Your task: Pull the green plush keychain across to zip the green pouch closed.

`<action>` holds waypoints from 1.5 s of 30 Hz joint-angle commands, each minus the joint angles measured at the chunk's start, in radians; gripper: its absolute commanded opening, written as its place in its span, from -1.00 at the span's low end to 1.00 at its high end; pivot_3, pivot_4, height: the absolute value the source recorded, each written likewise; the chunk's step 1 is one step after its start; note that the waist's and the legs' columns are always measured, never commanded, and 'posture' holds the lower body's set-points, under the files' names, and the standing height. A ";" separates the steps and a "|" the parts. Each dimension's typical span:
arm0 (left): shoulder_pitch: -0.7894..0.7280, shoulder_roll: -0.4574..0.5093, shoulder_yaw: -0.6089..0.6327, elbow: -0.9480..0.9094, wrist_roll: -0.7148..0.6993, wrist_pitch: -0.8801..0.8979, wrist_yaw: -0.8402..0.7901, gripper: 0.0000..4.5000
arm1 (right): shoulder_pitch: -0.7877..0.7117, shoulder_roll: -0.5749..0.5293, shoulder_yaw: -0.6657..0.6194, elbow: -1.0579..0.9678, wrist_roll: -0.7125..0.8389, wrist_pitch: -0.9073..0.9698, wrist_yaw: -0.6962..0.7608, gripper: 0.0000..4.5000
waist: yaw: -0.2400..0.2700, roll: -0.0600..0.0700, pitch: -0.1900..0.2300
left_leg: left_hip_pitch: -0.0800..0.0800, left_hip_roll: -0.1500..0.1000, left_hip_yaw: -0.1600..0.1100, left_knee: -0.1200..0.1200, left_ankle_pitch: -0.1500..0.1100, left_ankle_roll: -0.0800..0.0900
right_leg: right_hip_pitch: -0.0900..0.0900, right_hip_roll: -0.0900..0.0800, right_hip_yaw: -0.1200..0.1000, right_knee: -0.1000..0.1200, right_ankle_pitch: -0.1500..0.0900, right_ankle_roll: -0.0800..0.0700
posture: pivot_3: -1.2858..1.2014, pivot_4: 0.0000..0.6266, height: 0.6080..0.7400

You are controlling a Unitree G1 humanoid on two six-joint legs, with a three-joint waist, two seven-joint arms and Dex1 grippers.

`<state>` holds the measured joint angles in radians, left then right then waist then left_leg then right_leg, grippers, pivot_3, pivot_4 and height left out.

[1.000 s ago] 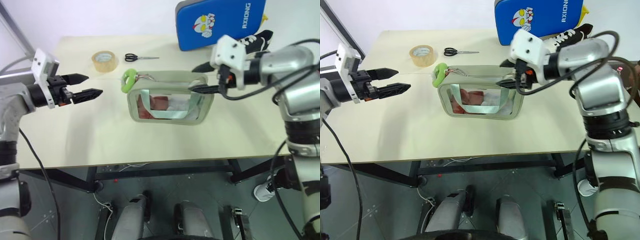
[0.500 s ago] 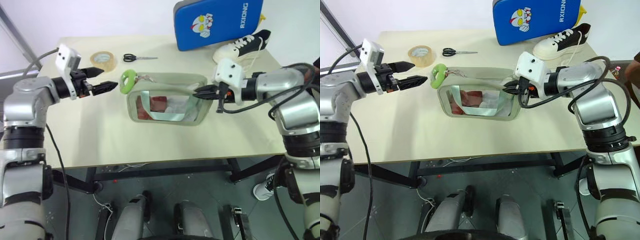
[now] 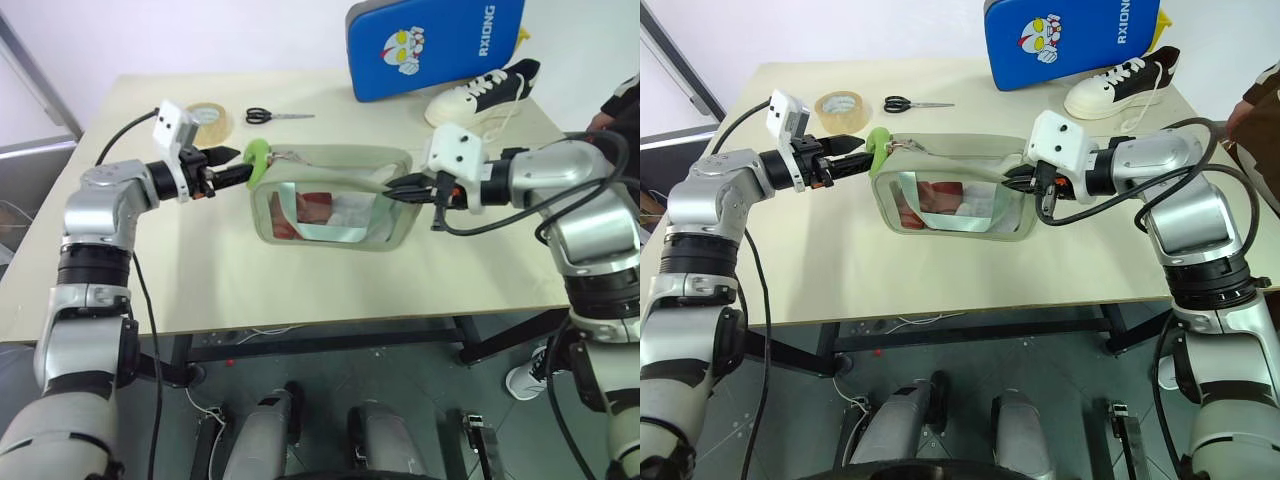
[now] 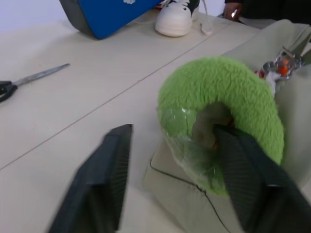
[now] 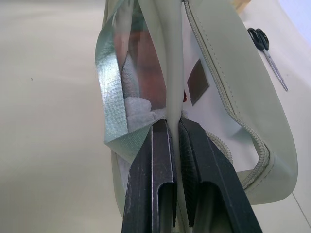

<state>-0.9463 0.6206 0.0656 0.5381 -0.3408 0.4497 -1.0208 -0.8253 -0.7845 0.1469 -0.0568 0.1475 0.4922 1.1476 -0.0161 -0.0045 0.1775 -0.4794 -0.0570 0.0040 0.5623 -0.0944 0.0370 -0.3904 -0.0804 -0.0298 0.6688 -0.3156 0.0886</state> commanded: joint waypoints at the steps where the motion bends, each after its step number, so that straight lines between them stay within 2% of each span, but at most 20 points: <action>1: -0.030 0.015 0.037 -0.020 -0.023 0.007 -0.007 -0.68 | -0.022 0.014 0.005 -0.008 0.004 -0.012 -0.005 -1.00 | 0.000 0.000 0.000 | 0.000 0.000 0.000 0.000 0.000 0.000 | 0.000 0.000 0.000 0.000 0.000 0.000 | 0.03 -0.52 1.00; 2: -0.029 0.013 0.037 -0.024 -0.024 0.009 -0.008 -0.88 | -0.023 0.015 0.004 -0.008 0.005 -0.012 -0.006 -1.00 | 0.000 0.000 0.000 | 0.000 0.000 0.000 0.000 0.000 0.000 | 0.000 0.000 0.000 0.000 0.000 0.000 | 0.03 -0.52 1.00; 3: -0.028 0.011 0.038 -0.026 -0.026 0.010 -0.009 -0.94 | -0.026 0.016 0.005 -0.007 0.004 -0.012 -0.007 -1.00 | 0.000 0.000 0.000 | 0.000 0.000 0.000 0.000 0.000 0.000 | 0.000 0.000 0.000 0.000 0.000 0.000 | 0.03 -0.52 1.00; 8: -0.044 0.005 0.043 -0.027 -0.034 0.001 -0.005 -0.94 | -0.031 0.019 0.002 -0.004 0.002 -0.010 -0.008 -1.00 | 0.001 0.000 0.000 | 0.000 0.000 0.000 0.000 0.000 0.000 | 0.000 0.000 0.000 0.000 0.000 0.000 | 0.03 -0.52 1.00; 12: -0.160 -0.034 0.070 -0.048 -0.087 0.038 0.017 -0.94 | -0.031 0.017 -0.004 -0.003 0.000 -0.009 -0.014 -1.00 | 0.005 -0.002 0.001 | 0.000 0.000 0.000 0.001 0.000 0.000 | 0.000 0.001 -0.001 0.001 0.000 0.000 | 0.03 -0.52 1.00; 16: -0.152 -0.074 0.000 -0.135 -0.059 0.040 0.000 -0.94 | -0.034 0.021 -0.001 0.004 -0.003 -0.010 -0.019 -1.00 | 0.004 -0.002 0.001 | 0.000 0.000 0.000 0.002 0.000 0.000 | 0.002 0.000 -0.001 -0.001 0.001 0.001 | 0.03 -0.52 1.00; 20: -0.101 -0.088 -0.125 -0.202 0.055 -0.050 -0.005 -0.94 | -0.032 0.023 -0.001 0.005 -0.006 -0.012 -0.025 -1.00 | 0.004 -0.002 0.001 | 0.000 0.000 0.000 0.002 0.000 0.000 | 0.003 0.001 -0.001 0.000 0.001 0.002 | 0.03 -0.52 1.00; 22: -0.094 -0.089 -0.143 -0.192 0.083 -0.093 -0.004 -0.94 | -0.032 0.024 0.000 0.007 -0.006 -0.014 -0.029 -1.00 | 0.004 -0.002 0.001 | 0.000 0.000 0.000 0.002 0.000 0.000 | 0.002 0.001 -0.001 0.000 0.001 0.002 | 0.03 -0.52 1.00; 25: -0.128 -0.093 -0.121 -0.150 0.095 -0.130 0.024 -0.54 | -0.029 0.023 0.003 0.011 -0.007 -0.018 -0.028 -1.00 | 0.005 -0.002 0.001 | 0.000 0.000 0.000 0.002 0.000 0.000 | 0.002 0.001 0.000 0.000 0.001 0.002 | 0.03 -0.52 1.00; 29: -0.173 -0.032 -0.105 -0.150 0.091 -0.099 -0.006 0.29 | -0.031 0.025 0.005 0.018 -0.008 -0.022 -0.030 -1.00 | 0.003 -0.002 0.001 | 0.000 0.000 0.000 0.003 0.000 0.000 | 0.002 0.001 -0.001 0.000 0.001 0.002 | 0.03 -0.52 1.00; 34: -0.120 0.108 -0.080 -0.255 0.048 -0.027 -0.115 0.29 | -0.036 0.027 0.008 0.034 -0.013 -0.036 -0.030 -1.00 | 0.000 -0.002 0.001 | 0.000 0.000 0.000 0.001 0.000 0.000 | 0.001 0.001 0.000 0.000 0.001 0.002 | 0.03 -0.52 1.00; 38: 0.034 0.221 -0.061 -0.419 0.008 0.050 -0.183 0.29 | -0.038 0.029 0.012 0.045 -0.013 -0.047 -0.026 -1.00 | -0.002 -0.001 0.001 | 0.001 0.000 0.000 0.000 0.000 0.000 | 0.000 0.001 0.000 -0.001 0.001 0.001 | 0.03 -0.52 1.00; 41: 0.153 0.225 -0.060 -0.516 0.012 0.068 -0.138 0.29 | -0.041 0.034 0.016 0.049 -0.011 -0.052 -0.024 -1.00 | 0.003 -0.001 0.001 | 0.001 0.000 0.000 0.000 0.000 0.000 | -0.002 0.000 0.000 -0.001 0.000 0.001 | 0.03 -0.52 1.00; 45: 0.209 0.166 -0.089 -0.514 0.089 -0.001 -0.029 0.29 | -0.044 0.041 0.018 0.043 -0.010 -0.045 -0.024 -1.00 | 0.005 -0.001 0.001 | 0.001 0.000 0.000 0.000 0.000 0.000 | -0.001 0.000 0.000 -0.002 -0.001 -0.003 | 0.03 -0.52 1.00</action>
<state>-0.7394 0.7948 -0.0265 0.0627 -0.2710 0.4858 -1.0900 -0.8481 -0.7549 0.1627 0.0031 0.1320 0.4511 1.1238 -0.0112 -0.0057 0.1781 -0.4781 -0.0570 0.0037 0.5627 -0.0947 0.0372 -0.3917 -0.0806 -0.0298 0.6670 -0.3165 0.0853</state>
